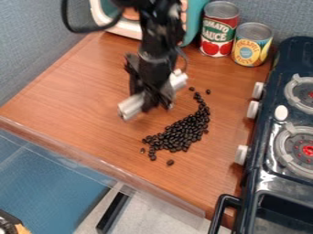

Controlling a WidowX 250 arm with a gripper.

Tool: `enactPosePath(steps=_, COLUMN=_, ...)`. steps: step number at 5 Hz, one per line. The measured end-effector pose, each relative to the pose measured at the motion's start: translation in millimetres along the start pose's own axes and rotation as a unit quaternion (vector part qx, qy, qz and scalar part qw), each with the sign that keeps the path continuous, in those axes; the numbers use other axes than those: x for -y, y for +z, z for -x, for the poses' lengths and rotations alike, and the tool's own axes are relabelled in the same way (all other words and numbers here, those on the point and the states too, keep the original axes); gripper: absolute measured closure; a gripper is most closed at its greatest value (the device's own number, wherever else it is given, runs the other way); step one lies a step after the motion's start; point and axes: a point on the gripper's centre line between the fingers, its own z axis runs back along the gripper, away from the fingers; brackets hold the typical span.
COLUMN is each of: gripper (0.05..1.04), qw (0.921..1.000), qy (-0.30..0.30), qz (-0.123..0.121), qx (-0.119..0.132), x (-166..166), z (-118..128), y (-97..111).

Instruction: Sweep into pile

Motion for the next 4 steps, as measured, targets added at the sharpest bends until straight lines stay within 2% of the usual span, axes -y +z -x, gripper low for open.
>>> enactPosePath(steps=1, gripper=0.696, qw=0.9998, qy=0.01, qz=-0.009, qx=0.012, x=-19.1, z=-8.0, y=8.0)
enactPosePath(steps=2, gripper=0.696, qw=0.9995, qy=-0.008, qz=-0.026, qx=0.014, x=-39.3, z=-25.4, y=8.3)
enactPosePath(steps=3, gripper=0.695, qw=0.9971, qy=-0.069, qz=-0.034, qx=0.004, x=-46.9, z=-45.7, y=-17.0)
enactPosePath(steps=4, gripper=0.695, qw=0.9958, qy=-0.085, qz=-0.035, qx=0.007, x=-50.9, z=-64.5, y=-35.5)
